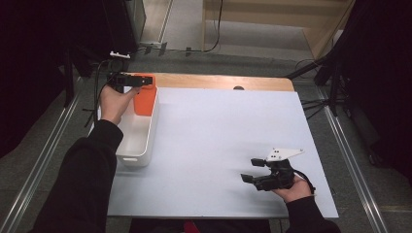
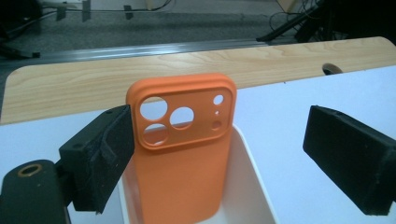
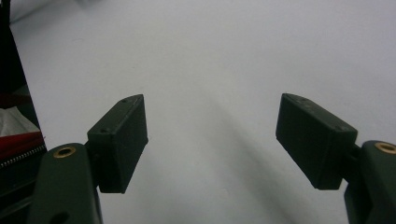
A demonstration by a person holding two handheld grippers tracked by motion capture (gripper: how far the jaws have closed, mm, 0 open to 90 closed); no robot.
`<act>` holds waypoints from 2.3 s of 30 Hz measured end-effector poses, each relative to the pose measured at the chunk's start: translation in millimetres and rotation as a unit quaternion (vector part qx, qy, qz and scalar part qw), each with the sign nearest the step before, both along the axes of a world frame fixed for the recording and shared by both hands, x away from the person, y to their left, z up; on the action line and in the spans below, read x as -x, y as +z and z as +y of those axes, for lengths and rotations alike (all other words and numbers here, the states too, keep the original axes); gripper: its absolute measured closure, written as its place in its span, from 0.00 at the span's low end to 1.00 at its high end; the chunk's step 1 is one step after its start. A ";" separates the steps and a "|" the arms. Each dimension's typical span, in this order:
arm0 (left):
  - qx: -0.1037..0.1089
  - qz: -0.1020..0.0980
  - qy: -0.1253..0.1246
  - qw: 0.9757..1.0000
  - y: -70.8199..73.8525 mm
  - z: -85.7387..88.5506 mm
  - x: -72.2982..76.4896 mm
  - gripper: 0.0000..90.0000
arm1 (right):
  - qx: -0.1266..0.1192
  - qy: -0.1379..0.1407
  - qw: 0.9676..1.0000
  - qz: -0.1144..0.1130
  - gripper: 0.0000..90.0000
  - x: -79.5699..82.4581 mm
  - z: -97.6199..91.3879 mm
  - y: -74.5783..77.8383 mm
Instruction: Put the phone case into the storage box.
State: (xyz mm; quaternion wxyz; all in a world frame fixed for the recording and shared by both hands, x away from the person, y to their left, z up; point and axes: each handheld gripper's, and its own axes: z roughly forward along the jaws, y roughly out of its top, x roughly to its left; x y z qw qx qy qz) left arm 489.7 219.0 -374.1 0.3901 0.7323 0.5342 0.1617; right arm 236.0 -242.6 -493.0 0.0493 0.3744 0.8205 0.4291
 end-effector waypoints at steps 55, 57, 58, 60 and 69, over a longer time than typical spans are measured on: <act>0.013 0.007 -0.248 0.969 6.6 -50.5 54.1 0.13 | 0.003 0.009 1.000 0.005 0.26 -0.1 3.7 -1.1; 0.009 0.006 -0.254 0.967 6.4 -54.6 58.2 0.13 | 0.002 0.009 1.000 0.006 0.26 -0.1 4.0 -1.0; 0.010 0.006 -0.259 0.966 6.2 -56.7 60.7 0.13 | 0.002 0.009 1.000 0.006 0.26 0.0 4.0 -1.0; 0.011 0.006 -0.264 0.965 5.6 -59.0 64.1 0.13 | 0.001 0.009 1.000 0.006 0.26 0.1 4.0 -0.9; 0.025 0.017 -0.267 0.963 0.7 -58.9 77.6 0.13 | 0.002 0.008 1.000 0.004 0.26 0.7 4.2 -0.6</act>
